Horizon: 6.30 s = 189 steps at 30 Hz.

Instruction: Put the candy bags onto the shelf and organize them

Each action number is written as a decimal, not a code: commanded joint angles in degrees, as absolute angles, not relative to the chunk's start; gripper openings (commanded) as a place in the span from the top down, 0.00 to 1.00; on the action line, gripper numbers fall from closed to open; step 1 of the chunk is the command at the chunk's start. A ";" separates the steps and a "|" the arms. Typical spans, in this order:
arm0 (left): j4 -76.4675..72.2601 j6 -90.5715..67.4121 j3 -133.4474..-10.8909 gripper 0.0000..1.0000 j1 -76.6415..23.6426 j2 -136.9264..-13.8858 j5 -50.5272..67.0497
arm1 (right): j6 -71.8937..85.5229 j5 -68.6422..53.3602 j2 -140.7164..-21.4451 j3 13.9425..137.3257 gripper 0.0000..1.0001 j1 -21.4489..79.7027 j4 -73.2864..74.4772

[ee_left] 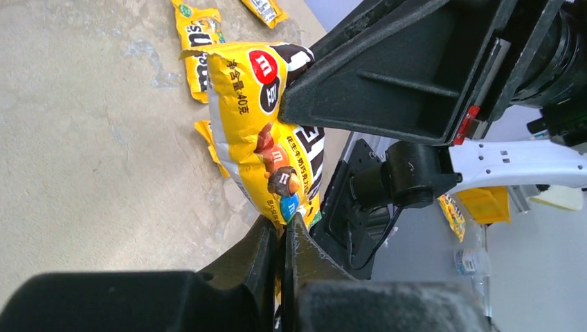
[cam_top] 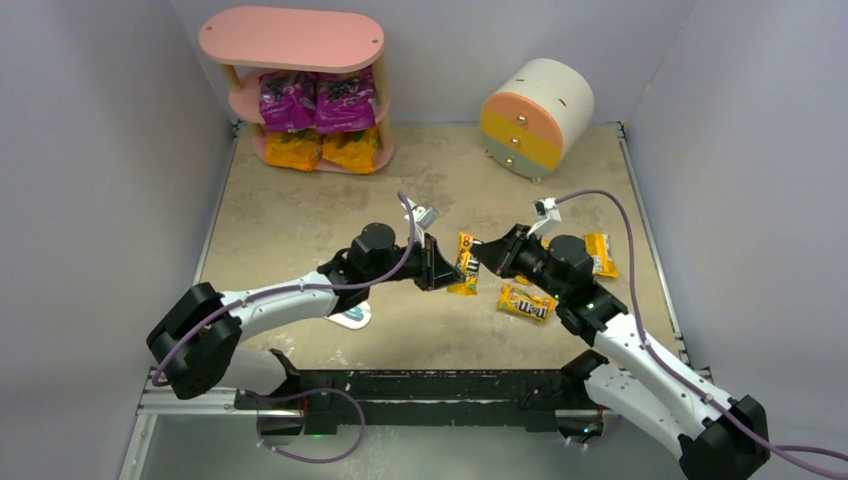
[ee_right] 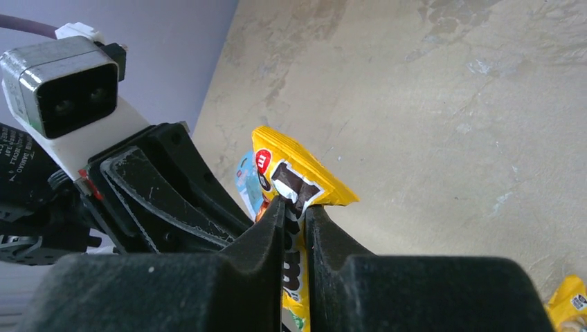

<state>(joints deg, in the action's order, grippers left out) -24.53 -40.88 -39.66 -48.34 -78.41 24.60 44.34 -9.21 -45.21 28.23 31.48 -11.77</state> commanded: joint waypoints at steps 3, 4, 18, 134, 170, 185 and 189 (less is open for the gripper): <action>-22.01 -32.54 -39.95 1.00 -48.78 -72.49 27.78 | 46.85 5.25 -44.22 35.71 0.79 31.73 -1.57; -21.94 -31.68 -39.64 1.00 -48.85 -71.64 29.77 | 47.21 8.26 -44.58 36.64 0.72 31.72 0.33; -1.96 -23.22 -59.74 1.00 -37.40 -71.64 23.34 | 41.36 31.42 -38.62 41.29 0.01 31.70 15.83; 7.95 -33.58 -41.31 0.01 -19.32 -53.80 6.37 | 42.34 16.44 -72.47 29.74 0.50 11.34 -3.87; -30.17 -38.59 -49.65 0.12 -47.30 -82.82 19.08 | 51.66 -0.09 -47.28 32.71 1.00 23.11 -12.65; -28.35 -35.89 -54.56 0.55 -48.87 -86.54 14.11 | 56.62 -3.70 -44.98 32.10 1.00 23.73 -14.60; -26.98 -34.44 -55.90 0.79 -48.93 -86.78 13.98 | 57.23 -5.01 -45.48 31.85 1.00 23.73 -15.25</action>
